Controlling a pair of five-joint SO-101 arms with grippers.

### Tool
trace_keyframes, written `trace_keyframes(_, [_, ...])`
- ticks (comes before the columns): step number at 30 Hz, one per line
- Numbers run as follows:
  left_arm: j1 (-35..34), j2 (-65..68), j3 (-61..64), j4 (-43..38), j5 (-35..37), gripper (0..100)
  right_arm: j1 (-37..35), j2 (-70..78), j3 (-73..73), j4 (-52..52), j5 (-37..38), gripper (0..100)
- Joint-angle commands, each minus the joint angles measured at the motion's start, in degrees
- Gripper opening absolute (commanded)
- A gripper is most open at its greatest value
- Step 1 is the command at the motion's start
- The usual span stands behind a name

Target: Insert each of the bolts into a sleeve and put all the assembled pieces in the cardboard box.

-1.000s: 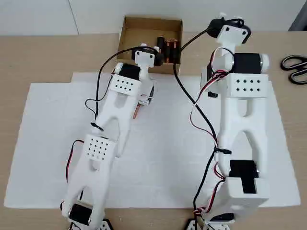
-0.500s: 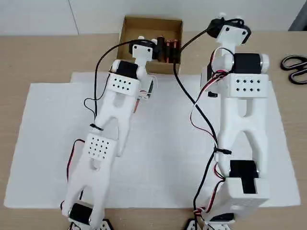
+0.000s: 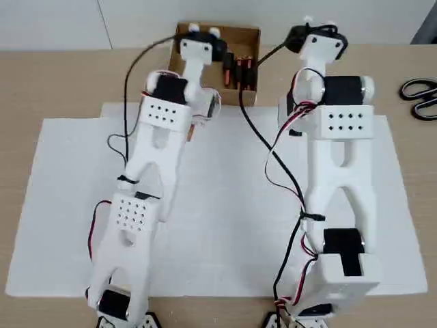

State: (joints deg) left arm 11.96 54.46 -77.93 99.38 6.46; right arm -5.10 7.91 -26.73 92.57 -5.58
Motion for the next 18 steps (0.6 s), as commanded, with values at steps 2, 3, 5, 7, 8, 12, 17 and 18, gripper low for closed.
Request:
trace_keyframes(2, [-2.99, -12.04, 6.29, 1.14, 0.53, 1, -0.66, -1.45, -0.62, -2.07, 0.18, 0.7])
trace_keyframes(3, [-3.60, -13.89, 8.75, 1.14, 0.53, 1, -0.92, -2.51, -0.62, -1.80, 0.18, 0.7])
trace_keyframes(5, [-4.48, -17.58, 12.97, 1.14, 0.53, 1, -1.54, -6.20, -0.35, -1.45, 0.18, 0.7])
trace_keyframes(7, [-4.84, -21.54, 16.13, 1.14, 0.53, 1, -2.33, -11.47, -0.26, -1.45, 0.09, 0.7])
trace_keyframes(8, [-4.84, -23.56, 17.45, 1.14, 0.53, 1, -2.68, -14.37, 0.09, -1.54, 0.09, 0.8])
trace_keyframes(12, [-4.31, -31.38, 21.85, 1.05, 0.53, 1, -4.35, -27.03, 7.91, -5.58, 0.26, 0.8])
trace_keyframes(17, [-4.66, -38.24, 26.42, 1.05, 0.26, 1, -4.09, -44.70, 30.24, -17.98, 1.32, 0.8])
trace_keyframes(18, [-4.66, -39.30, 27.30, 1.05, 0.18, 1, -4.18, -47.78, 34.90, -20.53, 2.55, 0.8])
